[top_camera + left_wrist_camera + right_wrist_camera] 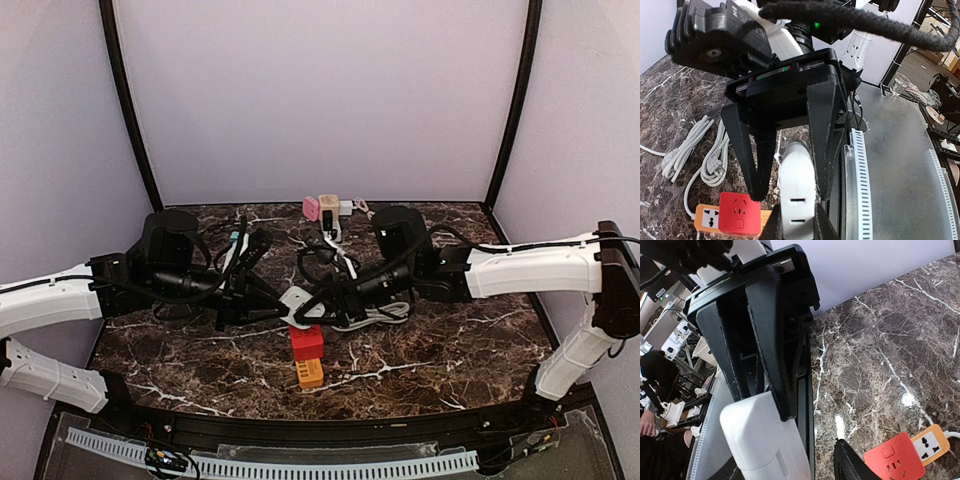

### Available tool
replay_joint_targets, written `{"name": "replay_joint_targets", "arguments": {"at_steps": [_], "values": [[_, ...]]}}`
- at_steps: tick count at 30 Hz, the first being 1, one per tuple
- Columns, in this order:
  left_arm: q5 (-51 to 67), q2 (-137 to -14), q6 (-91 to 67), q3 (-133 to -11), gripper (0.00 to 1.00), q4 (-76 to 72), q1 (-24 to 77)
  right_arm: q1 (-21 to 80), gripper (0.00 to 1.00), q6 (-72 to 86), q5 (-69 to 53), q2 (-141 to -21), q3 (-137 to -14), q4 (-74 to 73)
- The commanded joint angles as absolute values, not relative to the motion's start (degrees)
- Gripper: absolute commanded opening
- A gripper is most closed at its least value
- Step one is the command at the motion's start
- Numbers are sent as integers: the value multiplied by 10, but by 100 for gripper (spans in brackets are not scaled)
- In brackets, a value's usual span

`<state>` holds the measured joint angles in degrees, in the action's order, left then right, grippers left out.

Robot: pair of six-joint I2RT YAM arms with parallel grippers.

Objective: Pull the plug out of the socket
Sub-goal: Adjust the plug.

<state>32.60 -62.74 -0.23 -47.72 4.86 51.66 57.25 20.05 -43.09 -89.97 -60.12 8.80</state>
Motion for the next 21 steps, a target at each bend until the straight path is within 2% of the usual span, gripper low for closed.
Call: {"name": "replay_joint_targets", "arguments": {"at_steps": [1,11,17,21], "values": [[356,-611,3,-480,1,30,519,568,53,205,-470,-876,-588,105],[361,-613,3,-482,1,29,518,561,36,203,-456,-872,-584,104],[362,-611,3,-483,1,28,518,559,28,196,-390,-880,-592,70],[361,-614,3,-483,1,31,518,559,29,185,-393,-881,-597,62]]}}
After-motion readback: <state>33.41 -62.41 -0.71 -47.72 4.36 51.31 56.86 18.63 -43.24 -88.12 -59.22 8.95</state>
